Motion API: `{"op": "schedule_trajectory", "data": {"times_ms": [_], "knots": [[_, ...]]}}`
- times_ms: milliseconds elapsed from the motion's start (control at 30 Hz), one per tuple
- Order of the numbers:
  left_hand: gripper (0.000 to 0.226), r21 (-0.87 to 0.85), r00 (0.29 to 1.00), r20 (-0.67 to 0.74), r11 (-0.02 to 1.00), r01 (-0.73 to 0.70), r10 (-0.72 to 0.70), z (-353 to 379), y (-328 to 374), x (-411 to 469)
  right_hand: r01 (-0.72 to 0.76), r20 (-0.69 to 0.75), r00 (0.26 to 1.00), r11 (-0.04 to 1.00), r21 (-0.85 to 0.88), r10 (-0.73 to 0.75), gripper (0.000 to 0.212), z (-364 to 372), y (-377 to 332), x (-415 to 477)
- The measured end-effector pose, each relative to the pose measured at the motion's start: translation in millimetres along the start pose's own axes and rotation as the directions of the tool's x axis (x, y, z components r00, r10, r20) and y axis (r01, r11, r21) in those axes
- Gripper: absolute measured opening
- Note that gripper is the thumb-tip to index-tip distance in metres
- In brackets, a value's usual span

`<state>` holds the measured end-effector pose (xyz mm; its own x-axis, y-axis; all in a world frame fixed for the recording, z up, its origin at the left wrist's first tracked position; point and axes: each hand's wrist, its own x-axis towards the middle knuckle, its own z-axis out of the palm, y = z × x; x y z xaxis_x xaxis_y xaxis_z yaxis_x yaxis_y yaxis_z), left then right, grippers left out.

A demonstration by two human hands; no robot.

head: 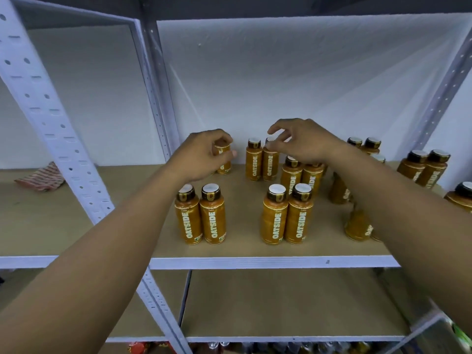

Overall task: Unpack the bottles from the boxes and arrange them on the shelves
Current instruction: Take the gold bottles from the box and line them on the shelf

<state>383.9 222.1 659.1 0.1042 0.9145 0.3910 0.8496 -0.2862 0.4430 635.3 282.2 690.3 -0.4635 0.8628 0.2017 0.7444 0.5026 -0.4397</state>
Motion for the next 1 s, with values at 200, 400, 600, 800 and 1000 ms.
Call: {"op": "schedule_trajectory", "data": {"times_ms": [200,400,600,800,1000], "knots": [[0.037,-0.054,0.989,0.146,0.998,-0.018,0.026,35.5,34.1,54.1,-0.1,0.02,0.995,0.992,-0.083,0.102,0.045,-29.8,54.3,5.1],[0.054,-0.024,0.943,0.33,0.999,-0.03,0.036,85.7,55.0,94.4,-0.155,0.151,0.969,0.957,-0.245,0.195,0.052,-36.1,97.8,11.2],[0.066,0.056,0.912,0.408,0.996,-0.075,0.046,123.3,62.0,114.6,-0.17,0.231,0.946,0.954,-0.247,0.228,0.069,-23.9,121.9,16.9],[0.062,-0.001,0.904,0.42,0.996,-0.084,0.076,140.6,54.8,117.5,-0.152,0.254,0.942,0.953,-0.261,0.22,0.077,-6.2,132.6,28.6],[0.064,-0.023,0.904,0.418,0.996,-0.091,0.092,140.9,51.3,114.1,-0.122,0.238,0.953,0.959,-0.256,0.185,0.071,0.4,134.9,32.4]]}}
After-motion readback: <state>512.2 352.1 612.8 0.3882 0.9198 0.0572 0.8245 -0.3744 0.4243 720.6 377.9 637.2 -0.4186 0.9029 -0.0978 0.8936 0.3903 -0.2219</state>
